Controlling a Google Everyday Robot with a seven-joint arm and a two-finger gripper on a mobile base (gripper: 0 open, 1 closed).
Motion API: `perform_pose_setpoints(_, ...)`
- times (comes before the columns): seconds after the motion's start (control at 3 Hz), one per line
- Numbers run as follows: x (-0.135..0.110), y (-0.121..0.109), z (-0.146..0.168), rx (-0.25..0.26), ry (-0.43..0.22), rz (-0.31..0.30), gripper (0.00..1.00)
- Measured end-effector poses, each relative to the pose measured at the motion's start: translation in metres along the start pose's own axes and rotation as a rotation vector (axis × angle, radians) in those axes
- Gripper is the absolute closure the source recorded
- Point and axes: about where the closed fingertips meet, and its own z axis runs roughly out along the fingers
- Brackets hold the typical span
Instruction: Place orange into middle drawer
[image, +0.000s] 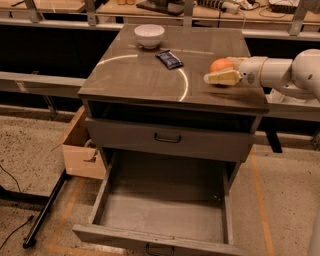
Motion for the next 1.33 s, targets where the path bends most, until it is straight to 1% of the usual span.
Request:
perform_pose_setpoints(0.33,0.010,0.000,-0.001,-0.019,0.006,0.050,0.47)
perform_pose_setpoints(0.67,-0.002,0.008,-0.012,-0.048,0.000,0.033,0.69)
perform_pose_setpoints(1.0,-0.020,0.037,-0.042,-0.117,-0.003,-0.020,0.93)
perform_pose_setpoints(1.33,-0.009,0.101,-0.084,-0.277,0.081,-0.178,1.00)
